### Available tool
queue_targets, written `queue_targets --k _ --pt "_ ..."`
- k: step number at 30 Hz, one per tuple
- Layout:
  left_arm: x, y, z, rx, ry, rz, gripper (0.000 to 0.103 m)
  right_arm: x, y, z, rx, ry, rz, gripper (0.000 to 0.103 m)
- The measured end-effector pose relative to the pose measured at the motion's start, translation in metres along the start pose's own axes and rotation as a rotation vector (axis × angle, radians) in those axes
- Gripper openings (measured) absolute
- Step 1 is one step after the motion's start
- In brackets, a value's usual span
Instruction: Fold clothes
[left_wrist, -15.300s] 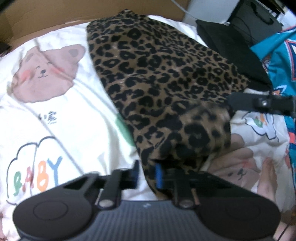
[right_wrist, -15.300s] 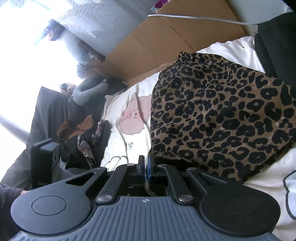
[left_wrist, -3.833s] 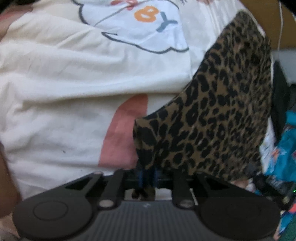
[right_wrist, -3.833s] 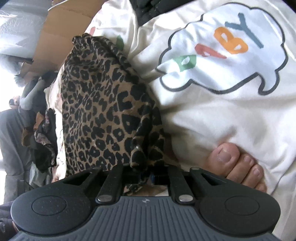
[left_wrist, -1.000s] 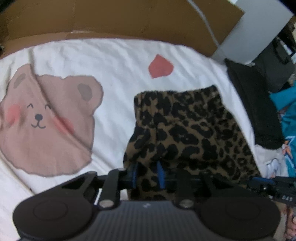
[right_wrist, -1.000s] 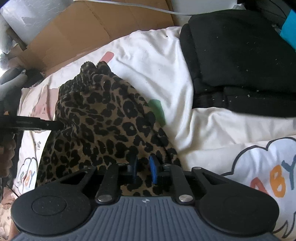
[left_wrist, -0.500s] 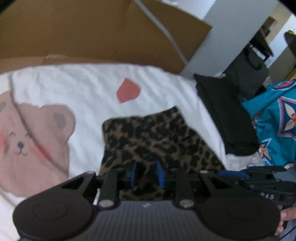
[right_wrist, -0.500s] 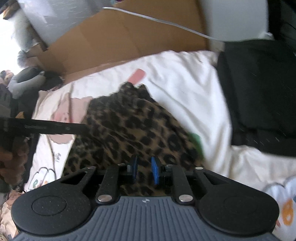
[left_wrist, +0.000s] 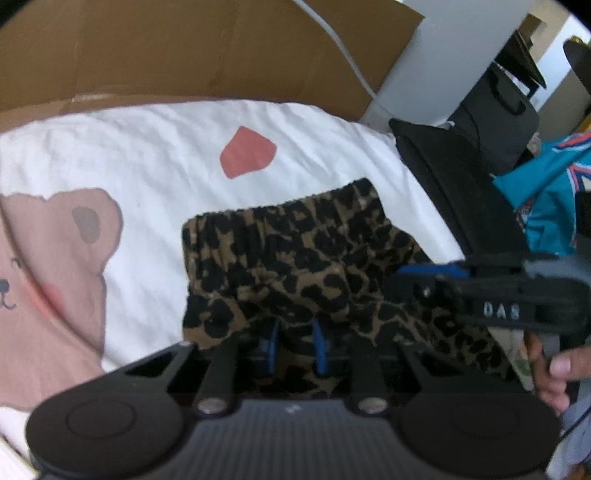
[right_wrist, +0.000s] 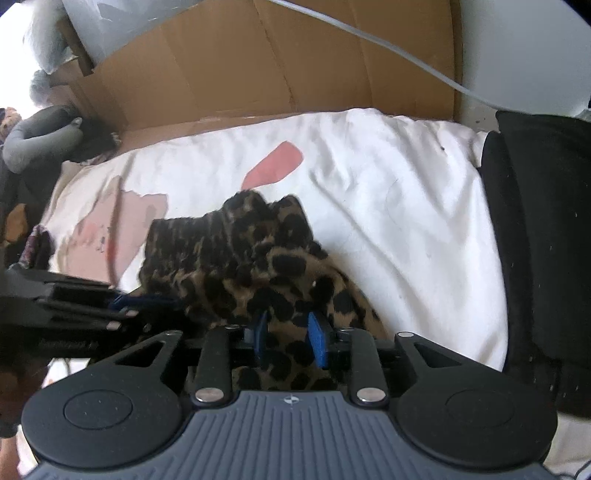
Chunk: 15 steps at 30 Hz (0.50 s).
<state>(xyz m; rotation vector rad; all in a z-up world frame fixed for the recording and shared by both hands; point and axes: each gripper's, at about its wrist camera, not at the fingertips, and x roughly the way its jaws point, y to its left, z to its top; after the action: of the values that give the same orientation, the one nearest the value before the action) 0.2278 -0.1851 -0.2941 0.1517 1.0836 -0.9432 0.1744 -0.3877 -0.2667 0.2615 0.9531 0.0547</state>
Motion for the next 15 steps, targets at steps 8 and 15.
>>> queue_targets --k 8,15 --pt "-0.02 -0.003 -0.003 0.043 -0.06 -0.012 0.015 0.002 -0.02 -0.002 0.071 0.006 -0.136 0.012" --pt "-0.021 -0.019 0.003 0.087 -0.089 -0.073 0.015 -0.024 -0.003 0.006 0.033 -0.071 -0.035 0.015"
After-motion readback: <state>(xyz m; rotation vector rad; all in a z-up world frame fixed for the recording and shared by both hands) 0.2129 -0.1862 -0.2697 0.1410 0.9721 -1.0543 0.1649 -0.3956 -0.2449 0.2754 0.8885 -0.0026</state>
